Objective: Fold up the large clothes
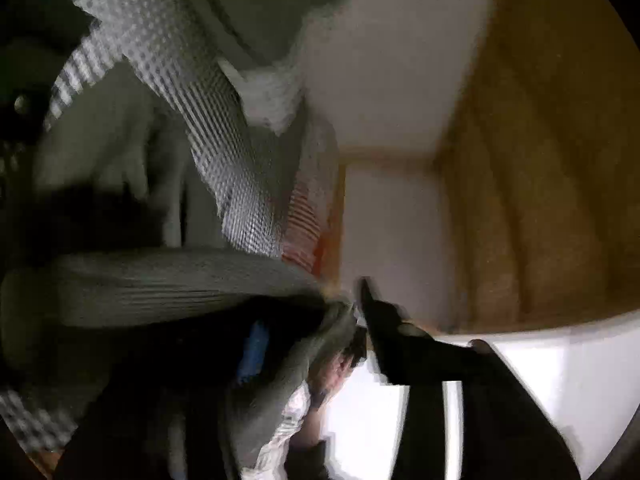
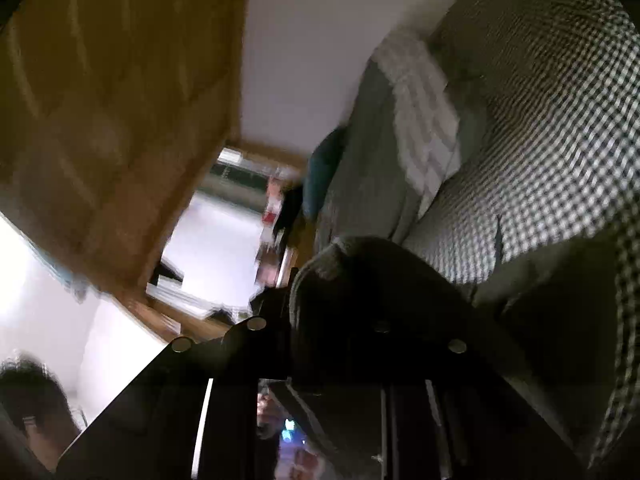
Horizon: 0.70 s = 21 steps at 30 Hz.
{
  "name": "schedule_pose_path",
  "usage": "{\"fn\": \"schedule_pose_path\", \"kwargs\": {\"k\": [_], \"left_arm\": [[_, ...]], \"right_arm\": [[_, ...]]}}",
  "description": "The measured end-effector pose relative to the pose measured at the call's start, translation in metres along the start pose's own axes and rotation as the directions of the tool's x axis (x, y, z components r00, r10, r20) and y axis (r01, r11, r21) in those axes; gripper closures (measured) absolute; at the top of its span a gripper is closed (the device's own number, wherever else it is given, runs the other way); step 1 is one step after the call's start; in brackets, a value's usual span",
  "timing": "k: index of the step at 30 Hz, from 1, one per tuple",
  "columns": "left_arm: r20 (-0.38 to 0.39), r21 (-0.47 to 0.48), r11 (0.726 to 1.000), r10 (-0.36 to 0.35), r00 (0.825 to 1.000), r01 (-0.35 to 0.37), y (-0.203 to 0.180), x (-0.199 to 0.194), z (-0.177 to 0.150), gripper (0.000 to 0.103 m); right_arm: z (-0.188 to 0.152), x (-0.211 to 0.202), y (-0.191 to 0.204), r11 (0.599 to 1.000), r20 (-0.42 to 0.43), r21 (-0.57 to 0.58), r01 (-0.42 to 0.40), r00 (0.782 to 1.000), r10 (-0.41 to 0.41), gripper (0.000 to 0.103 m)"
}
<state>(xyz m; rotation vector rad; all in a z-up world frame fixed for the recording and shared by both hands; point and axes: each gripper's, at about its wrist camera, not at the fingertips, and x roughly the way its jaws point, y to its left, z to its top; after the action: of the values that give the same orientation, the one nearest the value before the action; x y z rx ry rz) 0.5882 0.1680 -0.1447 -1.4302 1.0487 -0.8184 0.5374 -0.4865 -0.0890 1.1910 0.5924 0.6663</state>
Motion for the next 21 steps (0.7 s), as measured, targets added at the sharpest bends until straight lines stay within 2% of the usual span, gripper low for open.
{"fn": "schedule_pose_path", "kwargs": {"k": [1,2,3,4,5,6,7,8,9,10,12,14,15,16,17,18,20,21], "left_arm": [[0.047,-0.048,0.999,0.011,0.999,-0.008,0.006,-0.001,0.020,0.032],[0.091,-0.090,0.996,0.033,0.995,-0.025,0.013,-0.002,0.038,0.028],[0.125,-0.136,0.988,0.092,0.988,-0.075,0.027,0.000,0.064,0.028],[0.128,-0.163,0.980,0.132,0.983,-0.111,0.037,0.003,0.080,0.028],[0.123,-0.199,0.969,0.174,0.977,-0.147,0.052,0.008,0.093,0.028],[0.117,-0.213,0.963,0.192,0.974,-0.165,0.060,0.010,0.097,0.028],[0.105,-0.205,0.962,0.206,0.973,-0.181,0.066,0.015,0.100,0.028],[0.088,-0.164,0.967,0.214,0.973,-0.197,0.064,0.018,0.099,0.026],[0.077,-0.119,0.970,0.221,0.972,-0.211,0.059,0.020,0.098,0.022],[0.062,-0.037,0.973,0.229,0.971,-0.227,0.047,0.021,0.094,0.013],[0.048,0.096,0.961,0.256,0.966,-0.259,0.021,0.019,0.084,0.008],[0.062,0.271,0.923,0.269,0.961,-0.275,-0.018,0.012,0.068,0.006],[0.112,0.375,0.872,0.296,0.949,-0.316,-0.042,0.004,0.056,0.006],[0.148,0.428,0.834,0.316,0.937,-0.349,-0.055,-0.002,0.046,0.006],[0.195,0.491,0.776,0.346,0.918,-0.397,-0.069,-0.009,0.032,0.006],[0.234,0.539,0.714,0.384,0.893,-0.447,-0.075,-0.013,0.017,0.006],[0.282,0.591,0.614,0.450,0.848,-0.522,-0.071,-0.017,-0.010,0.006],[0.302,0.616,0.543,0.506,0.808,-0.570,-0.058,-0.016,-0.026,0.006]], "right_arm": [[0.010,0.004,-0.004,0.999,0.017,0.025,0.026,1.000,-0.026,0.085],[0.026,0.015,-0.016,0.993,0.034,0.070,0.098,0.994,-0.101,0.085],[0.036,0.025,-0.026,0.985,0.029,0.088,0.149,0.988,-0.152,0.085],[0.045,0.037,-0.038,0.972,0.016,0.099,0.214,0.976,-0.217,0.085],[0.054,0.051,-0.059,0.937,-0.008,0.137,0.321,0.946,-0.323,0.083],[0.057,0.058,-0.072,0.914,-0.024,0.163,0.372,0.927,-0.373,0.082],[0.058,0.065,-0.086,0.890,-0.052,0.174,0.421,0.907,-0.419,0.075],[0.059,0.069,-0.092,0.882,-0.074,0.170,0.440,0.898,-0.434,0.065],[0.057,0.072,-0.098,0.883,-0.103,0.160,0.440,0.897,-0.429,0.042],[0.056,0.073,-0.099,0.893,-0.112,0.149,0.424,0.905,-0.411,0.026],[0.052,0.069,-0.089,0.916,-0.130,0.077,0.393,0.915,-0.381,0.014],[0.049,0.060,-0.072,0.925,-0.138,0.002,0.379,0.917,-0.375,0.011],[0.047,0.053,-0.062,0.926,-0.142,-0.037,0.376,0.915,-0.377,0.010],[0.044,0.047,-0.053,0.921,-0.143,-0.077,0.381,0.910,-0.389,0.008],[0.039,0.038,-0.041,0.907,-0.137,-0.140,0.398,0.899,-0.416,0.007],[0.032,0.030,-0.032,0.887,-0.134,-0.203,0.414,0.886,-0.444,0.004],[0.014,0.016,-0.023,0.842,-0.137,-0.300,0.448,0.854,-0.502,0.004],[0.003,0.009,-0.025,0.830,-0.151,-0.321,0.457,0.840,-0.521,0.004]]}}
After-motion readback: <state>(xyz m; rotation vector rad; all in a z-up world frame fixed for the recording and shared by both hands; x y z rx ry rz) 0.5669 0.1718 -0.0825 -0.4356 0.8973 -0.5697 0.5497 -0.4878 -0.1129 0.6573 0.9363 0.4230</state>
